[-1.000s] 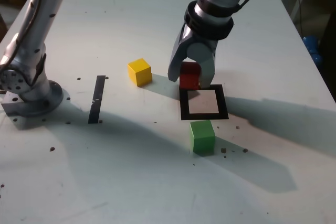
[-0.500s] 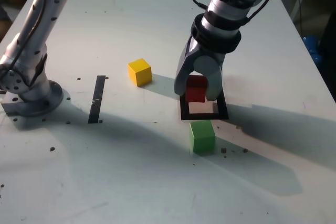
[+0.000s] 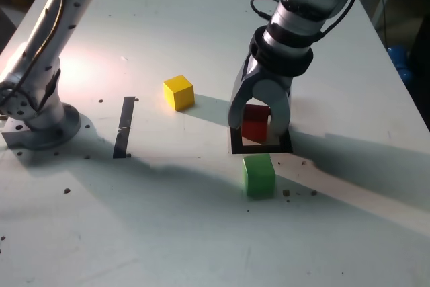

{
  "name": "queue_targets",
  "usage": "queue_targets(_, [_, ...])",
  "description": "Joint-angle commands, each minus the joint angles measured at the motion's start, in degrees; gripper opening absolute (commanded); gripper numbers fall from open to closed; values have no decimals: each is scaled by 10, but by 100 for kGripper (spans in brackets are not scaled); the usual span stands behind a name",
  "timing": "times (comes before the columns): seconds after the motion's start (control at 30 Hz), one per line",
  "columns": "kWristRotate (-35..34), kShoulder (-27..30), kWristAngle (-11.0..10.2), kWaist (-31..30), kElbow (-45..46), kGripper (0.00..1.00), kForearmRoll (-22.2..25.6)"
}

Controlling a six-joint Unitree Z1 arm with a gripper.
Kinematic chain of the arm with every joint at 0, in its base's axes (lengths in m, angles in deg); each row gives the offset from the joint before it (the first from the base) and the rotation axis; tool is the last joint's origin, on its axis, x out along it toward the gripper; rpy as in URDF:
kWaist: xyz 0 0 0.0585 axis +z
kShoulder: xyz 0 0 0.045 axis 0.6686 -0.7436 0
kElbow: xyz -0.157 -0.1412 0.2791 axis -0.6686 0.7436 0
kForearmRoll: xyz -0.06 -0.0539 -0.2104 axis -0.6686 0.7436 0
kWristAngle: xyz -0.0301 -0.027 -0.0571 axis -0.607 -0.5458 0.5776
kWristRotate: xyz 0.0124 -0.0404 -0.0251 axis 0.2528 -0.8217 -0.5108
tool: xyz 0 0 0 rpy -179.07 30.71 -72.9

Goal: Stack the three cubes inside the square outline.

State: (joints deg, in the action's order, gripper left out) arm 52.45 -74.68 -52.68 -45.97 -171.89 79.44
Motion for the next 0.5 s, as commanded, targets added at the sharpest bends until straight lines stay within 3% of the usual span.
queue_targets(0.0, [1,-2,-1,-1,1,99,-1])
queue_targets(0.2, [1,12,-8,-1,8,99,2])
queue_targets(0.47, [-27,87,-42,4,71,99,8])
